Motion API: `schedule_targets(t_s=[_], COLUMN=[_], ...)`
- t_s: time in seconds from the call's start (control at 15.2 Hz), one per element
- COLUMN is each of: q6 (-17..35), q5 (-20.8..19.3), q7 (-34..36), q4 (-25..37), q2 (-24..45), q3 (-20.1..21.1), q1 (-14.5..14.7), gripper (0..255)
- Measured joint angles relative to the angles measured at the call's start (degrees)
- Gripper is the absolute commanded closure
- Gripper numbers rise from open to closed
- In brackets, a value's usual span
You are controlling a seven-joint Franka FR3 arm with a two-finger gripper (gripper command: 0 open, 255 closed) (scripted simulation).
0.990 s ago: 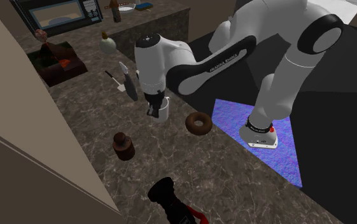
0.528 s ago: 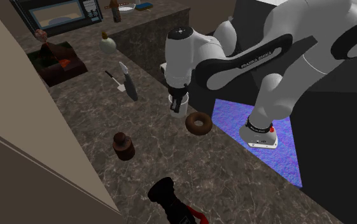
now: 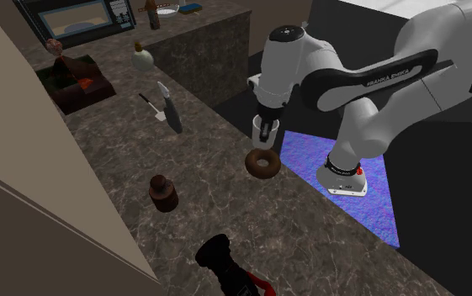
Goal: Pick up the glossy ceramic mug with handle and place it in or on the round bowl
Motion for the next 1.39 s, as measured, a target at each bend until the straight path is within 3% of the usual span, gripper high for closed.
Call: schedule_targets(t_s=[0.33,1.39], q6=[0.63,13.27], q5=[0.6,2.25], q7=[-0.78,-0.29], q4=[-4.82,-14.0], q2=[-4.06,-0.54], q3=[-0.71,1.62], q1=[0.86,1.41], gripper=[255,255])
